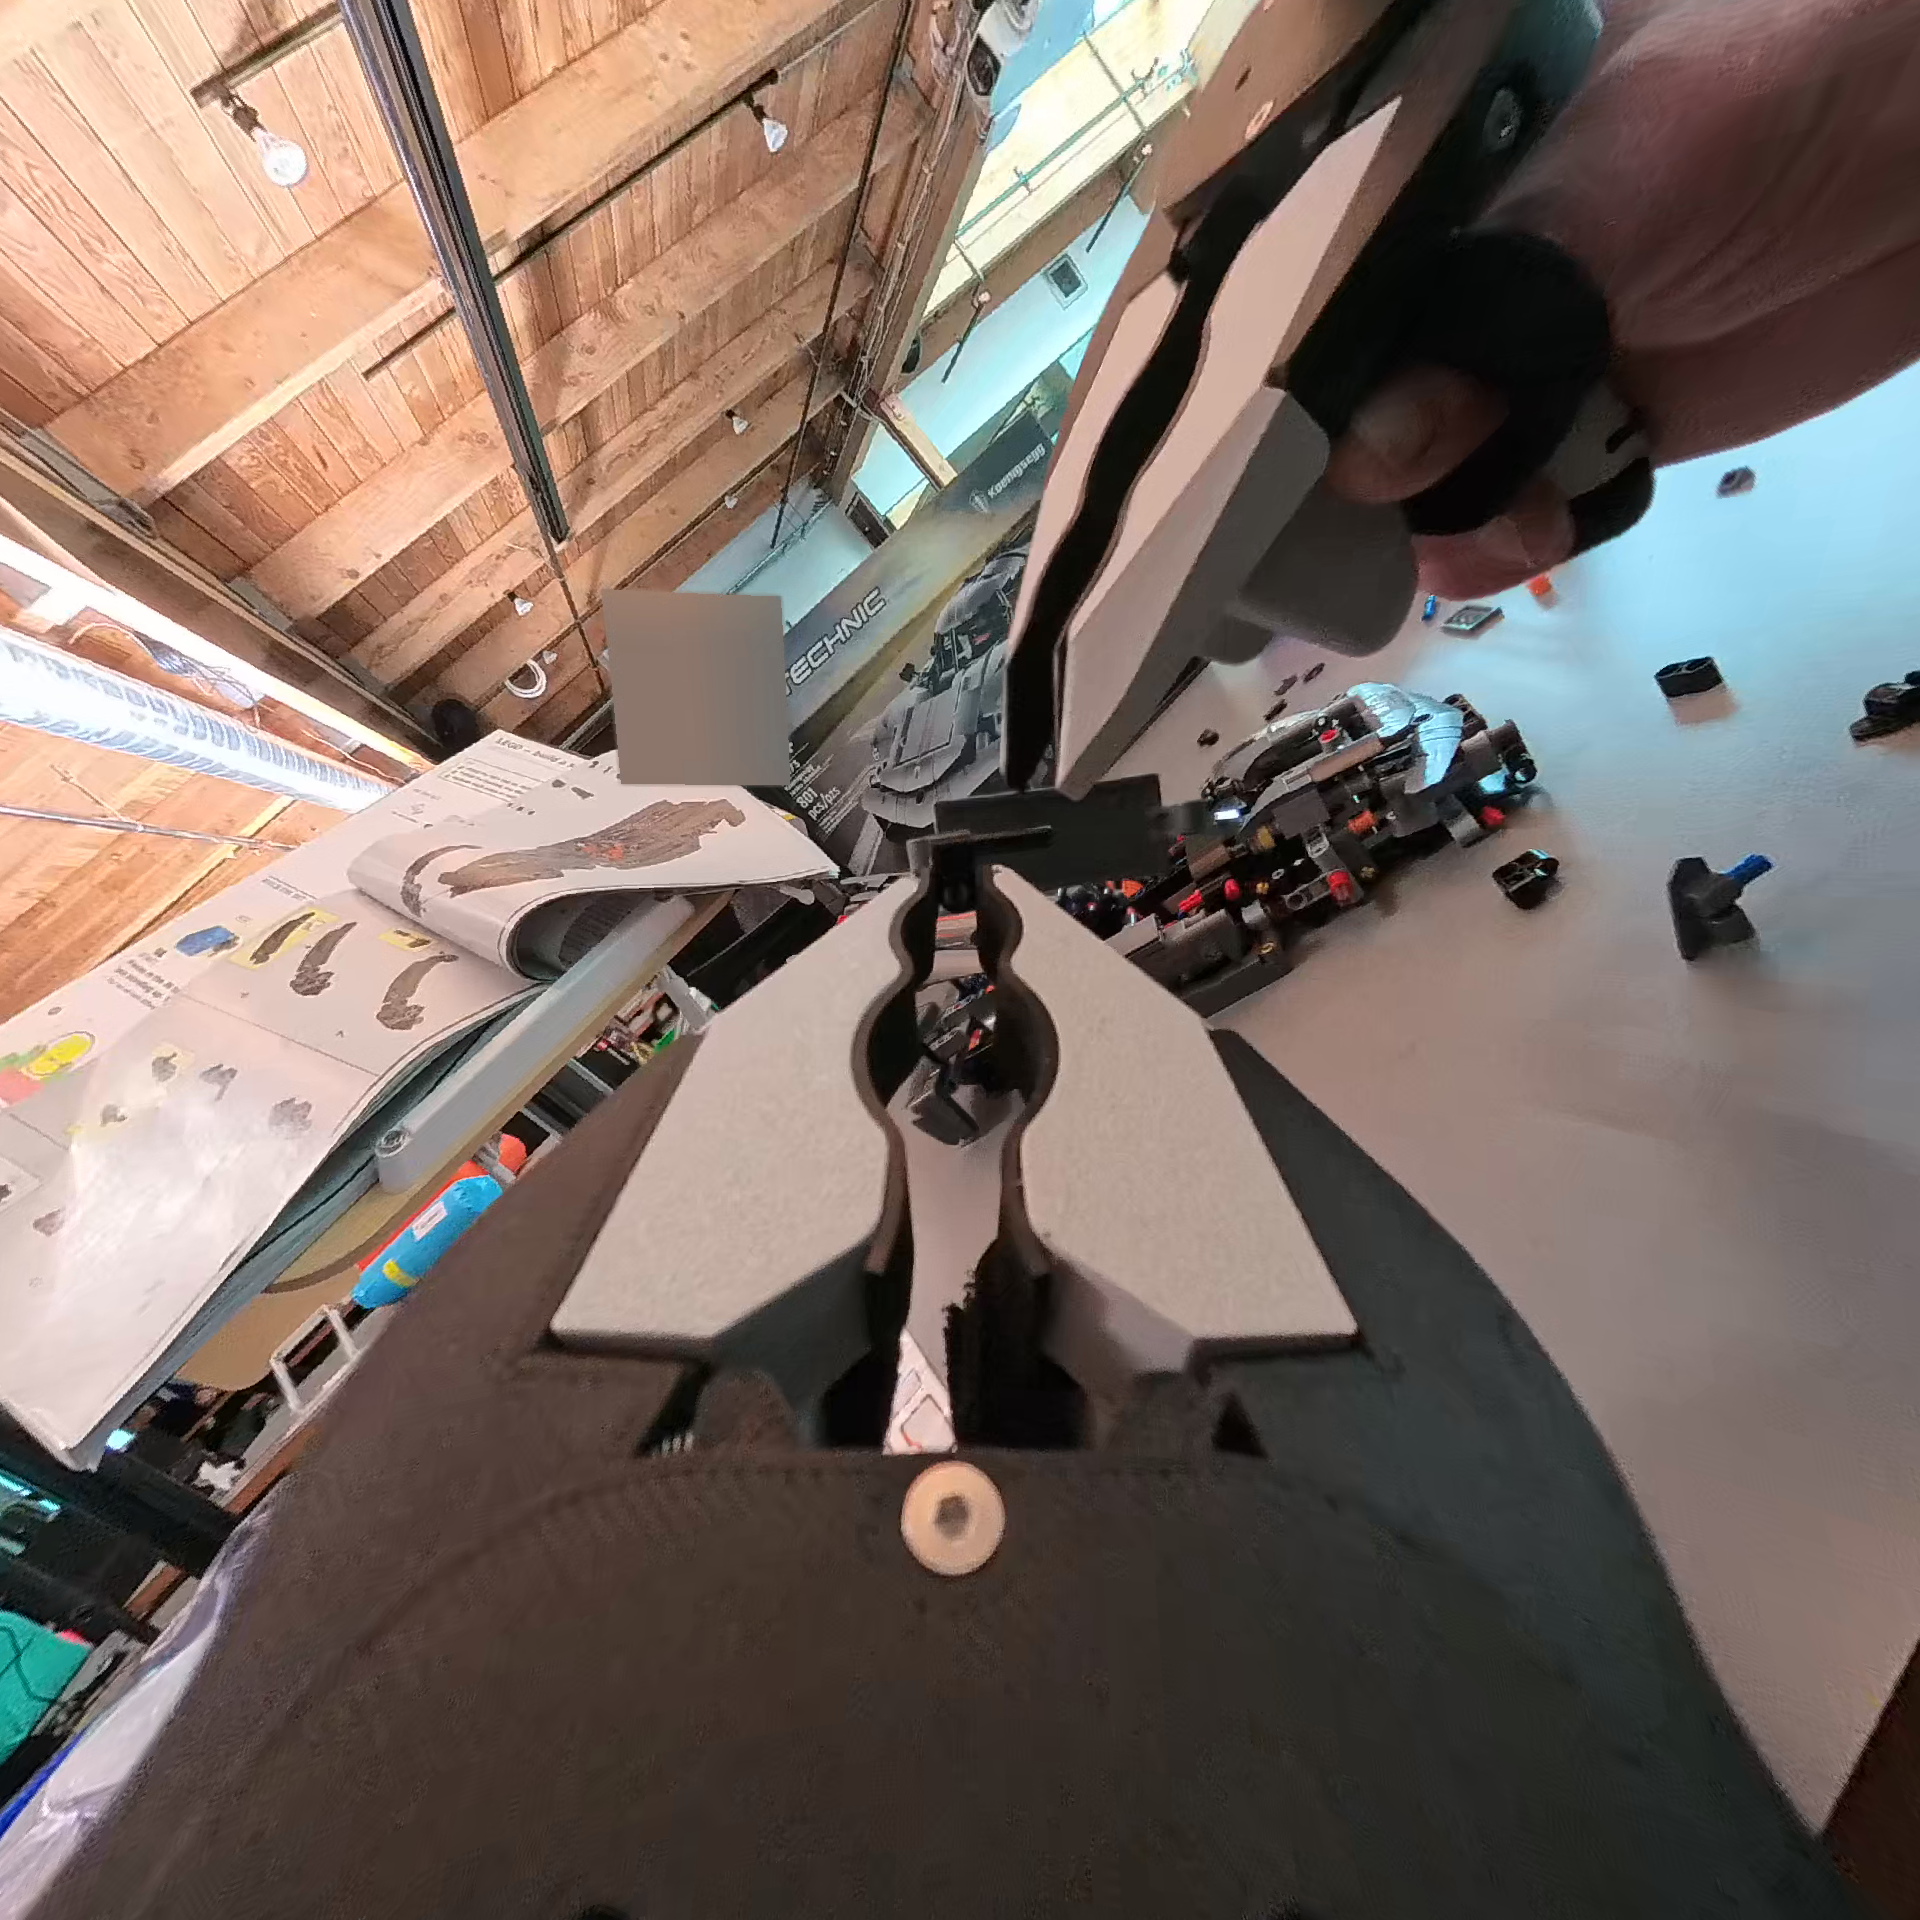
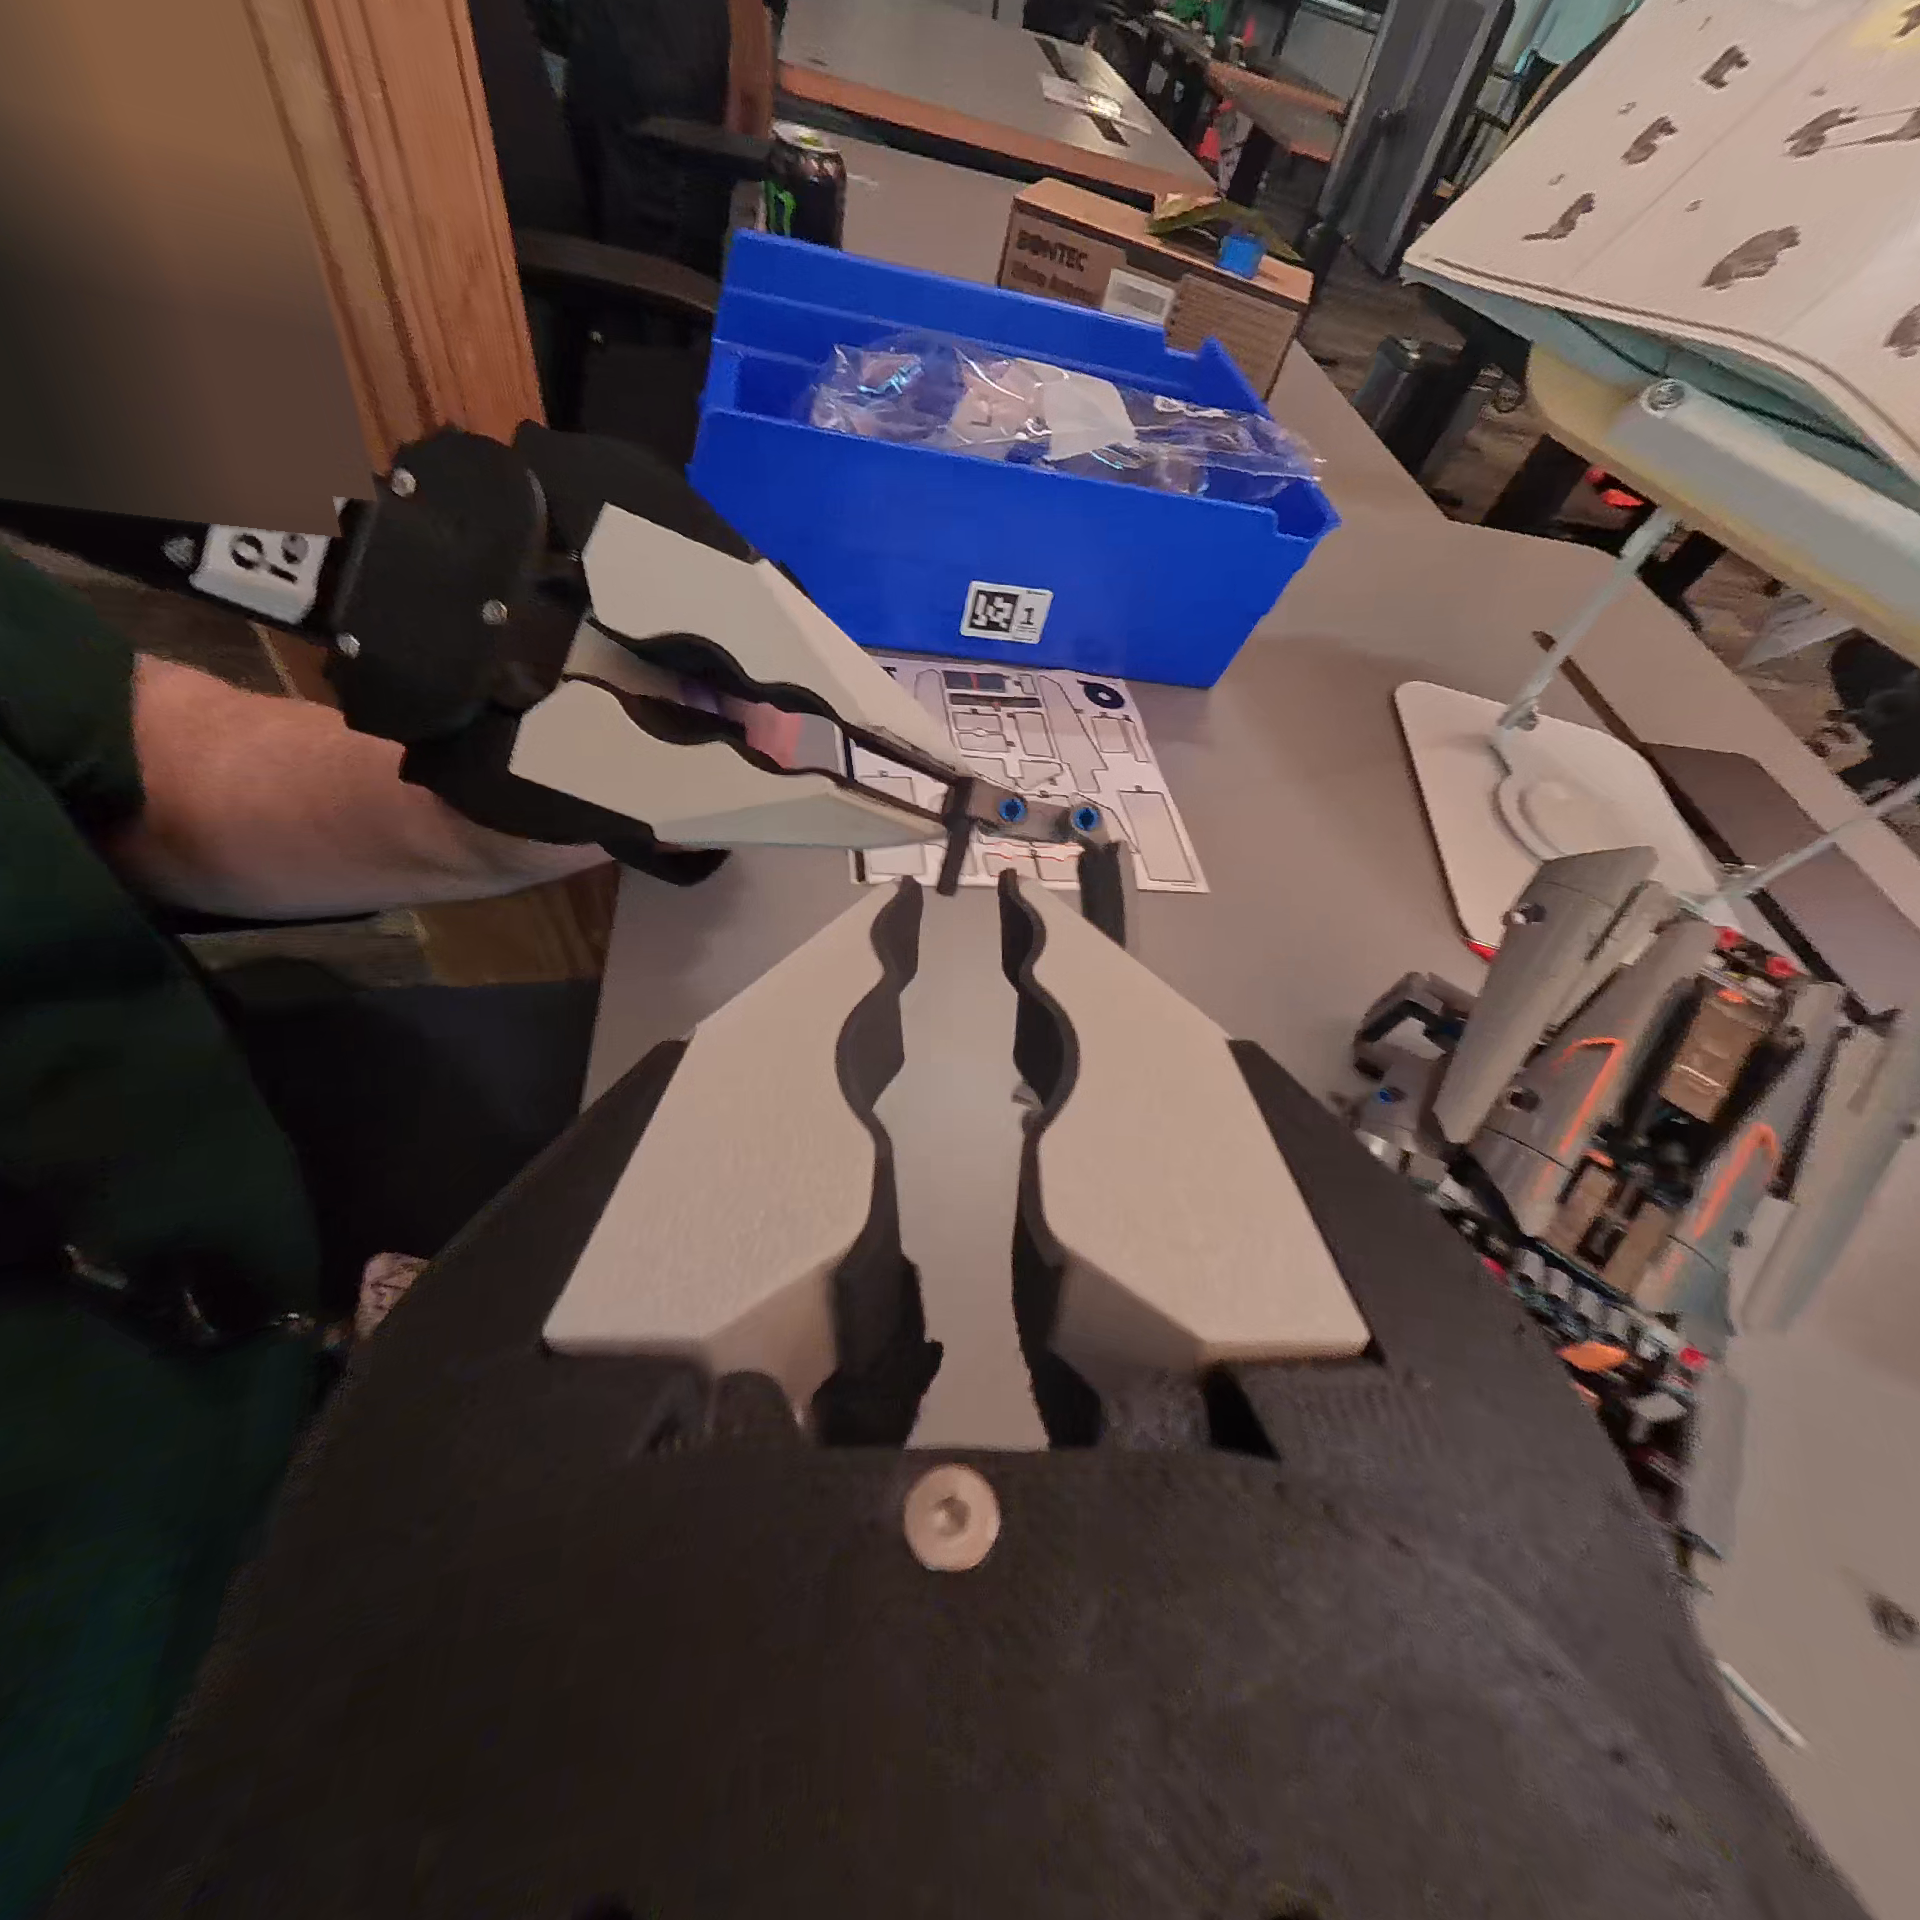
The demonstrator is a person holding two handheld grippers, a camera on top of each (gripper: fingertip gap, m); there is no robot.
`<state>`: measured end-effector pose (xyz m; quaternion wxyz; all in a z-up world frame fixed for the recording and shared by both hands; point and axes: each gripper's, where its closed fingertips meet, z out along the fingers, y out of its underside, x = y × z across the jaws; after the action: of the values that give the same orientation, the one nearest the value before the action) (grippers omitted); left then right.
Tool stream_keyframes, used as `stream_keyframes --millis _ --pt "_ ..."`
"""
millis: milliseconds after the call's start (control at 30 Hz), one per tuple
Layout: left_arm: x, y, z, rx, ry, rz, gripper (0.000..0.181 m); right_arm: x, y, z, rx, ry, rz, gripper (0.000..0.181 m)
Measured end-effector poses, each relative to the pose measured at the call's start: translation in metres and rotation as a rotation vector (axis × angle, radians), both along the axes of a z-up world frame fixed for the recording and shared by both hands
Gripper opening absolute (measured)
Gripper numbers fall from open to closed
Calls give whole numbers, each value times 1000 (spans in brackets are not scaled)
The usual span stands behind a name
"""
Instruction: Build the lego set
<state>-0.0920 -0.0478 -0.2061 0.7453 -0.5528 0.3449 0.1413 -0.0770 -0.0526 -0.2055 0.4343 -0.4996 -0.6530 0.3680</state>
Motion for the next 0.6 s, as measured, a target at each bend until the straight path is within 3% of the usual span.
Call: stream_keyframes --millis 267,367,500,600 --pt "7 -3 0 37 58 15 5 -8 -1 -8 -44 6 -2 3" --pt "13 -6 2 23 35 -54 8 -4 -1 -6 3 38 15 2" --pt "11 -3 3 -71 -88 -158 39 5 4 -3 -16 81 45 2" --pt "9 6 -3 -129 -89 -164 45 12 -3 4 -92 130 120 2"
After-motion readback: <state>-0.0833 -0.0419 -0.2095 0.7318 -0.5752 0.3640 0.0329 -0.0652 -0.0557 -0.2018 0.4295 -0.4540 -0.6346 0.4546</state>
